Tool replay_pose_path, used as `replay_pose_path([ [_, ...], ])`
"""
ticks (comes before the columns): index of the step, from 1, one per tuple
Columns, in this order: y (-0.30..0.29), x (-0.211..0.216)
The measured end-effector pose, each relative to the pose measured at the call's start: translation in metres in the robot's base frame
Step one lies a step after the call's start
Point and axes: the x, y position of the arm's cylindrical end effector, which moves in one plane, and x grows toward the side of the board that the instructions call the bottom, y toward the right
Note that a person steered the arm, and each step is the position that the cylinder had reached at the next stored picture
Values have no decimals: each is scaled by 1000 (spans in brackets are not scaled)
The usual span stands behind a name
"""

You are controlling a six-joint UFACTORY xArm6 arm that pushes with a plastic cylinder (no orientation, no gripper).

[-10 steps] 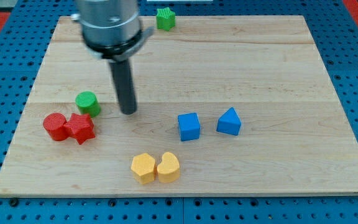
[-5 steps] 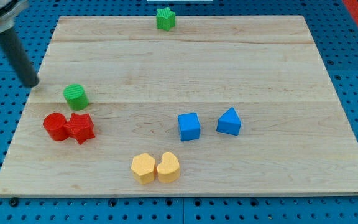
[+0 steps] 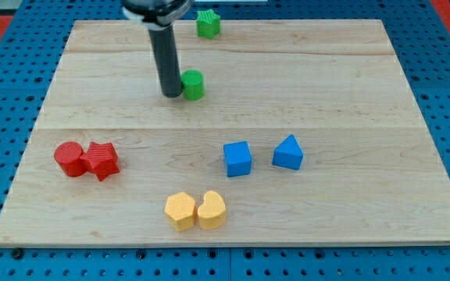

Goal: Slide the green circle below the green star

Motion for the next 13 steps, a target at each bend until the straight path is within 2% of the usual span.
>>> replay_pose_path([
  [1,30,29],
  [2,31,13],
  [3,31,-40],
  [4,37,-74],
  [5,45,-35],
  [6,89,-30],
  [7,108,-76],
  [8,86,-115],
  [9,91,-73],
  [11,55,-56],
  [13,13,-17],
])
